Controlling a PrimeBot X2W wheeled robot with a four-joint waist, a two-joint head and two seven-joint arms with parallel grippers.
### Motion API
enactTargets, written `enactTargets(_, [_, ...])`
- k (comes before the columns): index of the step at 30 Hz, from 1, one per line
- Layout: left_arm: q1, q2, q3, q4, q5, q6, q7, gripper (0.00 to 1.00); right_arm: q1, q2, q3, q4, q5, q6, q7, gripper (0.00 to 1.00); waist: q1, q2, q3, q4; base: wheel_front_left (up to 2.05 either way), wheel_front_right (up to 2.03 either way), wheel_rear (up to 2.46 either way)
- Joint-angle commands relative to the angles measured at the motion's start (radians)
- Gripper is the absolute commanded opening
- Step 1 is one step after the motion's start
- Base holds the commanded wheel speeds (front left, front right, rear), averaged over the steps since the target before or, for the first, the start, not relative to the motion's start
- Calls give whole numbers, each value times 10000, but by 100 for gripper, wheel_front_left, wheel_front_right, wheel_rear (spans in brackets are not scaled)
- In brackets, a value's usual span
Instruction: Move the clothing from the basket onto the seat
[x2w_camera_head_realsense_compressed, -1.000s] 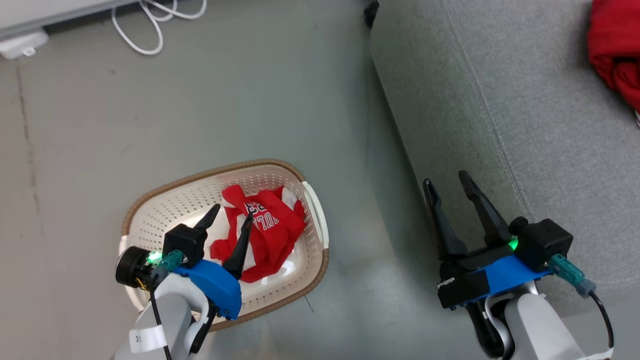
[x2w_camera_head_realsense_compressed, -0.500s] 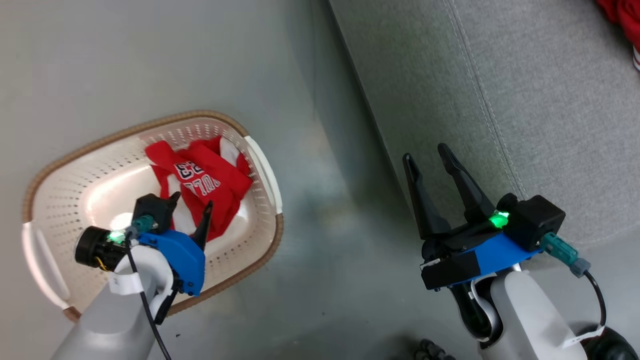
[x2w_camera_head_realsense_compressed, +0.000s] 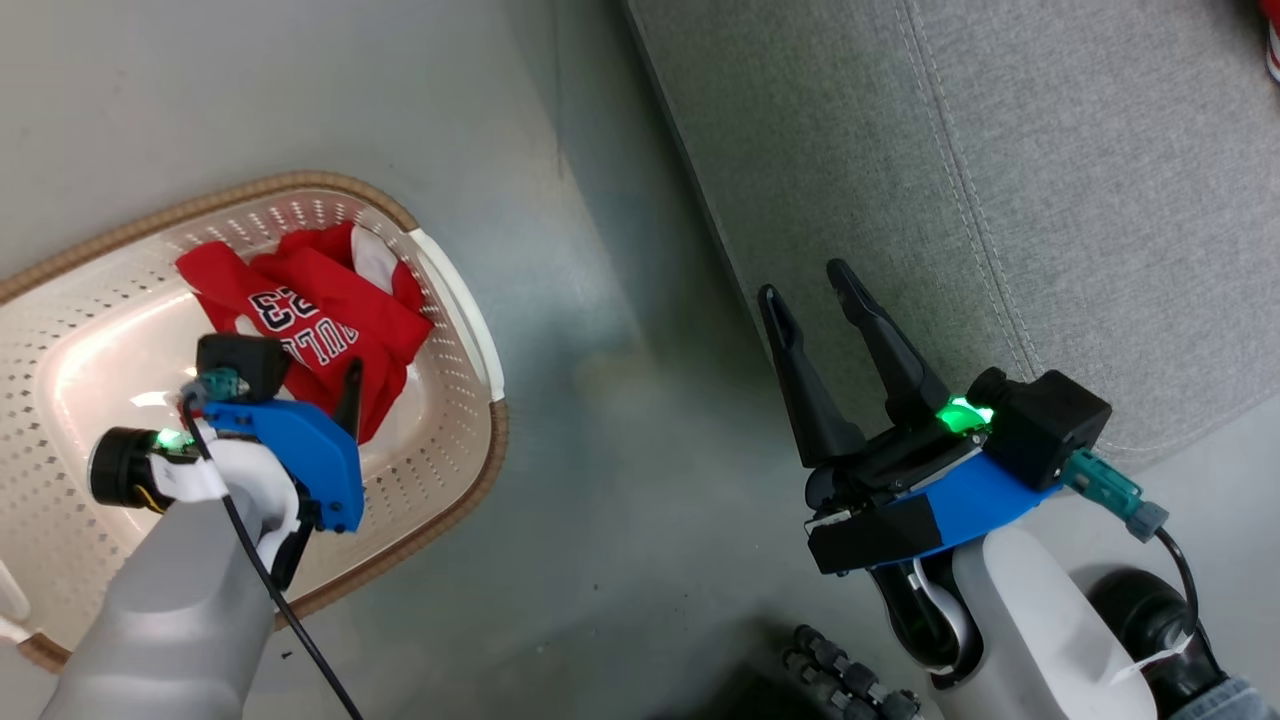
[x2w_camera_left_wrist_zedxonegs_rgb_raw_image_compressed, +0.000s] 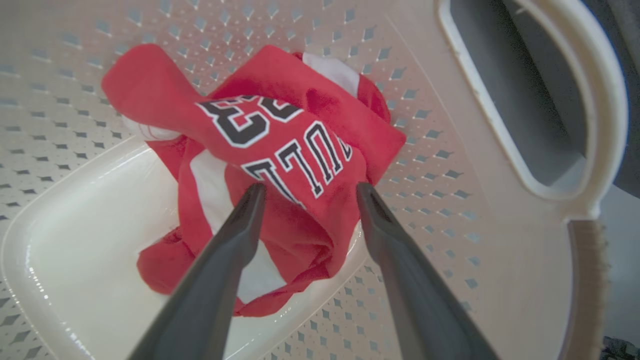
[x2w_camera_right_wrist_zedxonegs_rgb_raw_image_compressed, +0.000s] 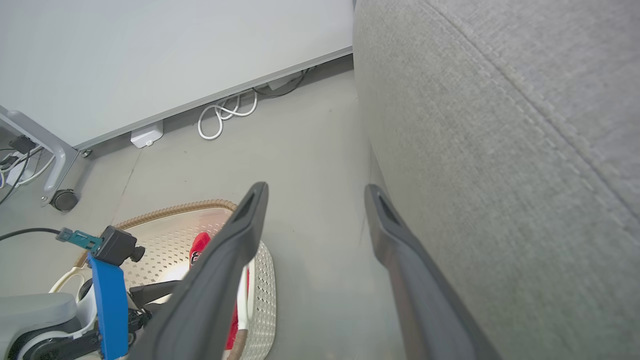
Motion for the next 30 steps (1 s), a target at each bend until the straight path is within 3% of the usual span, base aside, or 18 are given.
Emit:
enactTargets(1, [-241, 8, 102, 67, -94, 73, 56, 100, -211, 18, 44, -97, 56, 1, -34, 100, -1, 0, 185, -110, 0, 0, 0])
enactTargets(11, [-750, 132, 382, 285, -431, 369, 381, 100, -416, 20, 254, -428, 310, 1, -35, 100, -1, 0, 893, -335, 0, 0, 0])
enactTargets(19, [-963, 107, 207, 209, -350, 314, 283, 100, -535, 18, 373, -472, 376, 1, -35, 100, -1, 0, 1156, -420, 0, 0, 0])
enactTargets(20, [-978, 111, 182, 217, -348, 301, 321, 83, -545, 18, 380, -467, 384, 1, -36, 100, -1, 0, 1166, -427, 0, 0, 0])
enactTargets(21, [-990, 121, 158, 231, -344, 288, 356, 51, -551, 18, 392, -460, 390, 1, -36, 100, -1, 0, 1172, -434, 0, 0, 0])
enactTargets(22, [-993, 124, 134, 246, -347, 271, 373, 31, -555, 18, 401, -454, 392, 1, -36, 100, -1, 0, 1174, -440, 0, 0, 0])
enactTargets(23, [-999, 130, 110, 259, -347, 261, 393, 0, -559, 18, 409, -452, 390, 1, -36, 100, -1, 0, 1175, -445, 0, 0, 0])
enactTargets(30, [-1008, 98, -8, 281, -374, 244, 473, 0, -568, 18, 406, -426, 243, 1, -36, 100, -1, 0, 1117, -408, 0, 0, 0])
